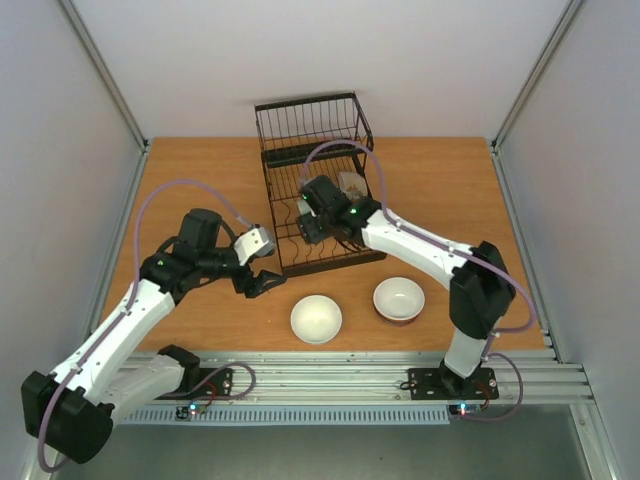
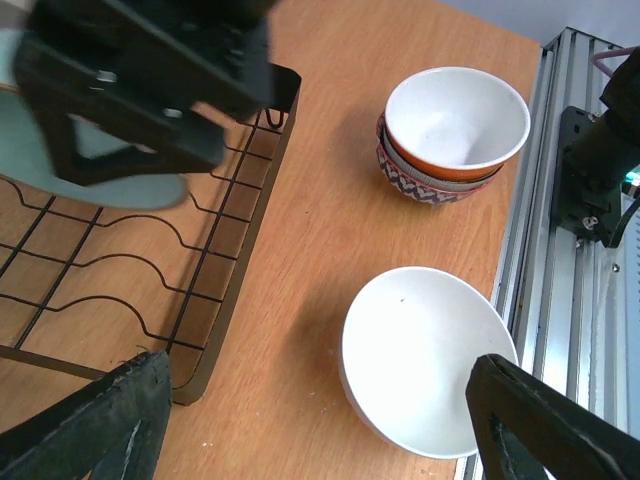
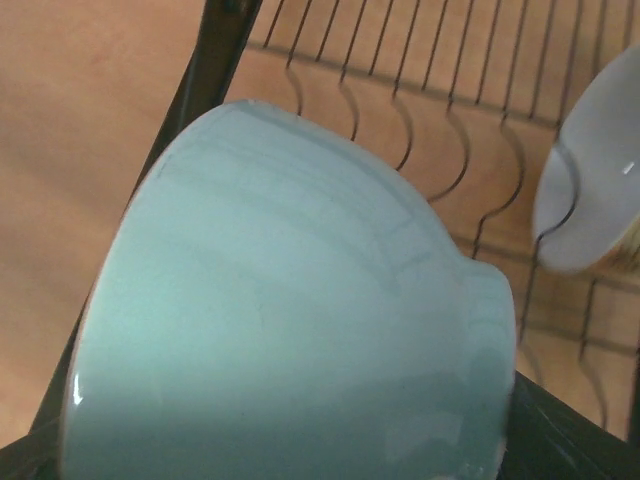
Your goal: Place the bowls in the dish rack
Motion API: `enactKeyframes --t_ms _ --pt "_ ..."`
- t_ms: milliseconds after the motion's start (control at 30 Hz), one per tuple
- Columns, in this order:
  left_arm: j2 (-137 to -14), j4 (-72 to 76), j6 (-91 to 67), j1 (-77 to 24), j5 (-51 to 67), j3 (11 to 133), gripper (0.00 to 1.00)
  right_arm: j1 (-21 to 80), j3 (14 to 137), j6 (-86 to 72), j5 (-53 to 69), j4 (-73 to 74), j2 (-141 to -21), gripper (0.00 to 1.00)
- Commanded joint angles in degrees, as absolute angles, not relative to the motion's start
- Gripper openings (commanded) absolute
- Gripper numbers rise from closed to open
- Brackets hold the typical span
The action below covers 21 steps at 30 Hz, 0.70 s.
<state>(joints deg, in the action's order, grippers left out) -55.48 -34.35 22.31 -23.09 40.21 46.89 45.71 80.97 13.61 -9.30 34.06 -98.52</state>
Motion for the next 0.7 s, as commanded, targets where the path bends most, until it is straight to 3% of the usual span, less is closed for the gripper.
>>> enactKeyframes --t_ms 0,233,667 --pt "-54.0 -31.8 22.6 -22.9 39.8 45.7 0.81 46.0 90.9 20.5 -22.3 34.3 -103.4 0.01" --pt "-53.4 -32.1 23.0 -23.0 40.0 45.2 0.81 45.6 98.5 23.8 -30.9 35.8 -111.8 0.01" --pt "-53.5 -32.7 23.1 -22.9 39.8 45.2 0.81 43.0 105.6 26.0 -35.9 36.2 -123.1 0.01"
